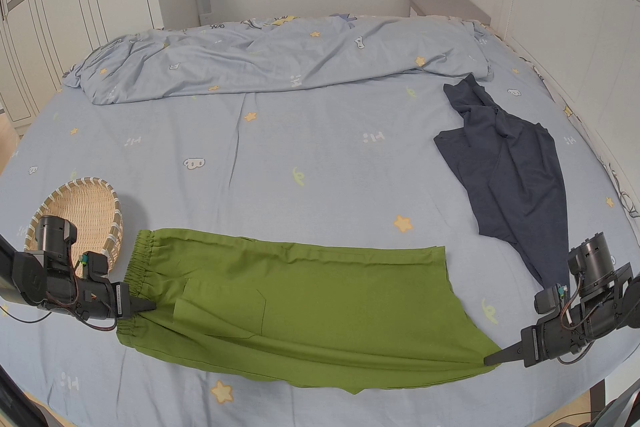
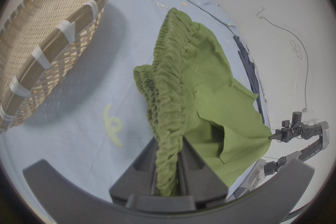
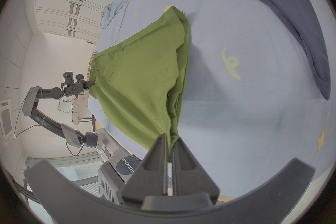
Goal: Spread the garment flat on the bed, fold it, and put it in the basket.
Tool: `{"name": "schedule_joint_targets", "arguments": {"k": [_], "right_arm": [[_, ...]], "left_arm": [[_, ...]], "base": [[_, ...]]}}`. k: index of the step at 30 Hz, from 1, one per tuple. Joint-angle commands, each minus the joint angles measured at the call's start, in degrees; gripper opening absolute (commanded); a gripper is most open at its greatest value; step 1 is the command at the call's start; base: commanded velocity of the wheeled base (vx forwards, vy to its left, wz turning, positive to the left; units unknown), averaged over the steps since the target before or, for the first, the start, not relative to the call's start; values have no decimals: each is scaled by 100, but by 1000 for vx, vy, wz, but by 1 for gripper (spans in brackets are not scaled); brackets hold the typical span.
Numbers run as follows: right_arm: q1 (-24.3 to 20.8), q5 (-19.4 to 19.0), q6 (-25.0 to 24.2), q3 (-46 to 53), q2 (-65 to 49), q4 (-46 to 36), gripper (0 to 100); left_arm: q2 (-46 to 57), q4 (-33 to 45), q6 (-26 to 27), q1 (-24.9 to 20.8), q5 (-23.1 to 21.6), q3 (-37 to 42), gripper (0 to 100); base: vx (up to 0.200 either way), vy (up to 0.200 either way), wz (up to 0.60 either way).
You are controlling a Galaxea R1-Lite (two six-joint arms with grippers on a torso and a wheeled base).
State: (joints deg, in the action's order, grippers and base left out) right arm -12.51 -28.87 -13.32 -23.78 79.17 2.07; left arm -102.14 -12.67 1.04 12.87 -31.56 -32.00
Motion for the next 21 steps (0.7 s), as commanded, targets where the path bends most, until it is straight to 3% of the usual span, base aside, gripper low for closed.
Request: {"name": "schedule_joint_targets", "arguments": {"k": [1, 9, 10, 18, 21], "right_arm": [[-32, 30, -4, 67, -86, -23, 0], [-120, 30, 5, 155, 29, -14, 0], [-129, 30, -4, 155, 46, 4, 100], [-112, 39, -4, 155, 20, 109, 100], [-59, 92, -12, -170, -129, 92, 100]], "left_arm": [[37, -25, 11, 57, 45, 62, 0], [46, -25, 19, 5, 45, 106, 0], [54, -25, 19, -22, 45, 115, 0], [441, 89, 2, -259, 115, 159, 0], [1091, 915, -16, -329, 168, -149, 0]], "base": [[0, 0, 0], [0, 0, 0], [0, 0, 0], [0, 0, 0], [0, 0, 0]]}}
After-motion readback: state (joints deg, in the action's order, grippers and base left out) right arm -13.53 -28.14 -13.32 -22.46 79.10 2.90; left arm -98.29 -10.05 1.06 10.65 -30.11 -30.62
